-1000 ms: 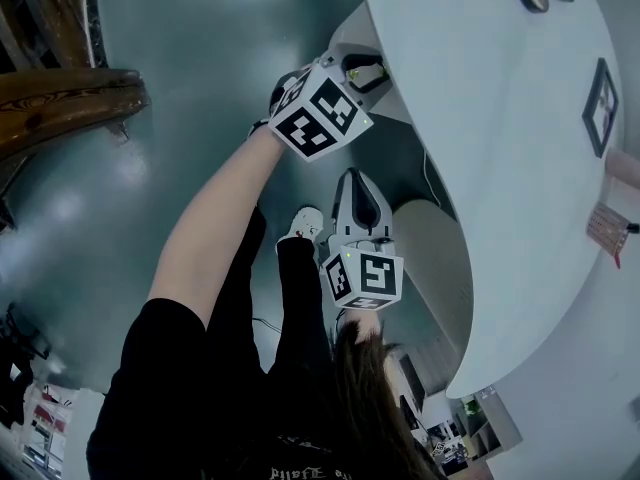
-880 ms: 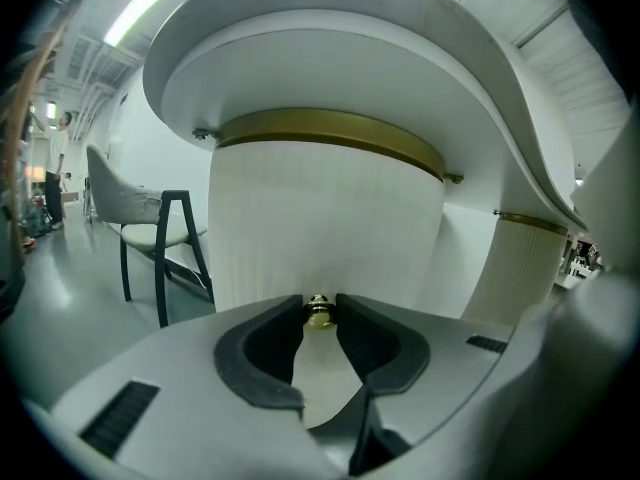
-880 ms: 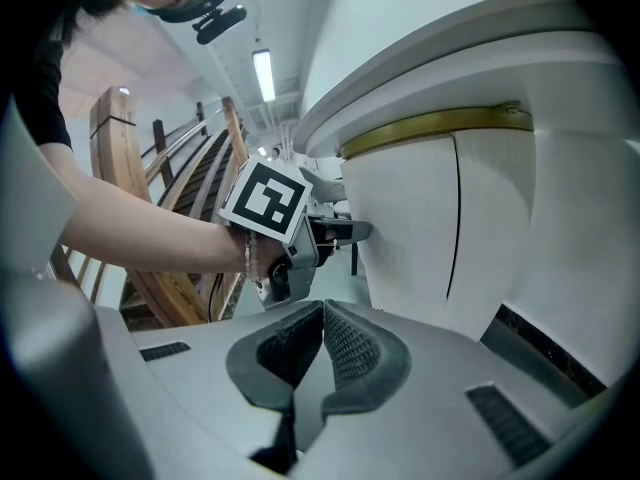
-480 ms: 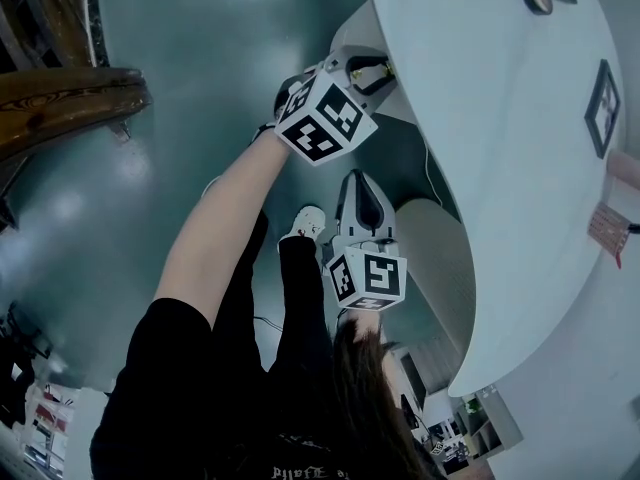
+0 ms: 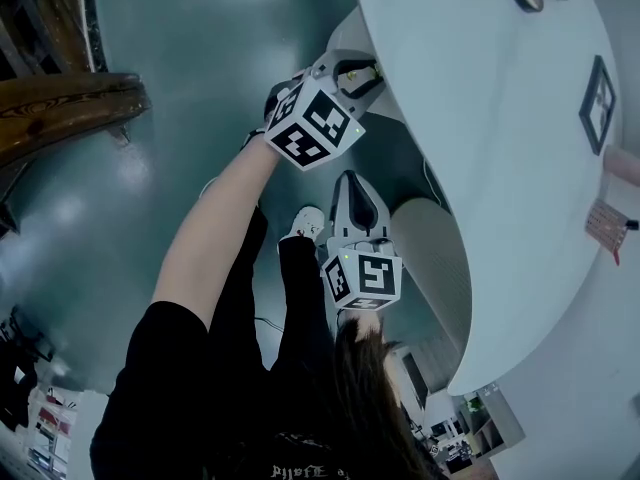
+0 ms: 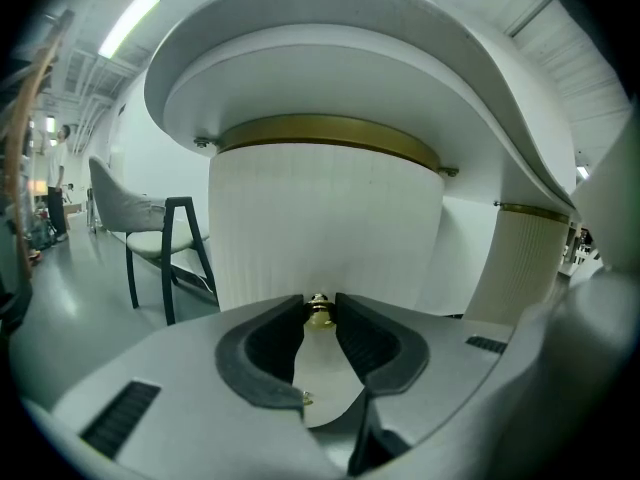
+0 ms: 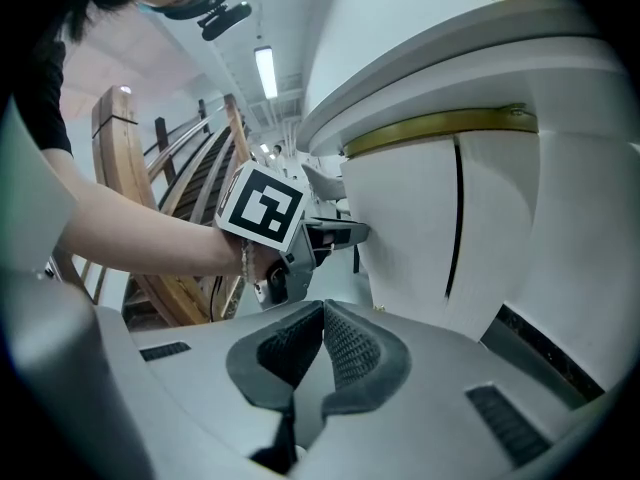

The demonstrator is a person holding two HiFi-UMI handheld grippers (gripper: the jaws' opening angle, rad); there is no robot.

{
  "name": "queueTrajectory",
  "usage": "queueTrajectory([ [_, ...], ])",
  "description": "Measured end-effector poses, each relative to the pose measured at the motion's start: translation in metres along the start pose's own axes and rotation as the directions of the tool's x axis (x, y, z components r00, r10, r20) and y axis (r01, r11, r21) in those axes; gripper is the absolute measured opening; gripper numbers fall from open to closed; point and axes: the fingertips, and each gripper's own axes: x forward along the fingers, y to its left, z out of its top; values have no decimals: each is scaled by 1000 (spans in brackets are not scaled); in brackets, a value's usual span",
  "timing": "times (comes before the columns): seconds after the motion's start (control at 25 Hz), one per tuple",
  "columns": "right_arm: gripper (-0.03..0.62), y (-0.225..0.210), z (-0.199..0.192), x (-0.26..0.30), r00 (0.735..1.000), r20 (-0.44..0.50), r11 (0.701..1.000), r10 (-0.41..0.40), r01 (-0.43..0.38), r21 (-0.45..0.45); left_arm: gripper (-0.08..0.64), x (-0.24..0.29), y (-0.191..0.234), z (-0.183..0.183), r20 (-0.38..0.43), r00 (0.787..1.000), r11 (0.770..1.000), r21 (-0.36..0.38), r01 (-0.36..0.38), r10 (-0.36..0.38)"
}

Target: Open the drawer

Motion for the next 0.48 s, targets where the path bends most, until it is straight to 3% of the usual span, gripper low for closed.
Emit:
queueTrajectory([
  [0.48,26,6,2,-2,1000,0,1000,-8,8,10,115,-20,0,-9,-19,1000,1000,-16,9,-9],
])
